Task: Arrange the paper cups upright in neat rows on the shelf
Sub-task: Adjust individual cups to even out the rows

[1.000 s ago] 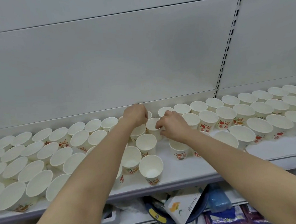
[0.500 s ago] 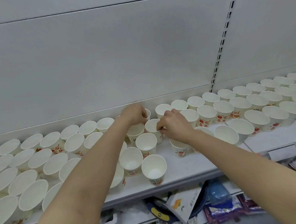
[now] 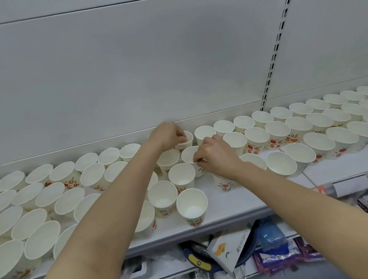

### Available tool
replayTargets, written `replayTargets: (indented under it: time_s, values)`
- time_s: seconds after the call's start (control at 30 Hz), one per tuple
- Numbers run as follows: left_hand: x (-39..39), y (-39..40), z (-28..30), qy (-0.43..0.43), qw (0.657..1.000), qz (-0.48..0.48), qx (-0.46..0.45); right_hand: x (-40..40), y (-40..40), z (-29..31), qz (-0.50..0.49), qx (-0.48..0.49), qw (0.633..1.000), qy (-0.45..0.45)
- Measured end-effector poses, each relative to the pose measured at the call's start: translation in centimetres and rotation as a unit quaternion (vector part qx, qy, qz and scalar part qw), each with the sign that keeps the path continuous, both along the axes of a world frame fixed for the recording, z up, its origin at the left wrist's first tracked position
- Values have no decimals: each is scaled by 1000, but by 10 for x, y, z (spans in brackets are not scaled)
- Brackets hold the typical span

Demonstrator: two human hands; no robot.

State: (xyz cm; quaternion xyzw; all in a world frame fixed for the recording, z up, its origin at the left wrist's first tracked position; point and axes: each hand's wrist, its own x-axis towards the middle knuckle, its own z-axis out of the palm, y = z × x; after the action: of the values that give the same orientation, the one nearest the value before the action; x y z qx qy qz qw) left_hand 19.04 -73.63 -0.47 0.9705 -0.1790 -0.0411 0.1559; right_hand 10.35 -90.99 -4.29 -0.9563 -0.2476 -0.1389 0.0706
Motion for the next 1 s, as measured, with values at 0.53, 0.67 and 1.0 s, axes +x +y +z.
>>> replayTargets:
  time_s: [0.53, 0.67, 1.0]
  values:
    - [-73, 58, 15, -40, 999, -7, -20, -59, -11, 7, 99, 195, 975, -31]
    - [-97, 51, 17, -75, 995, -22, -61, -96, -21, 1, 112, 235, 965, -31]
    - [-121, 18, 0, 30, 996, -85, 26, -120, -1, -25, 147, 174, 972, -52]
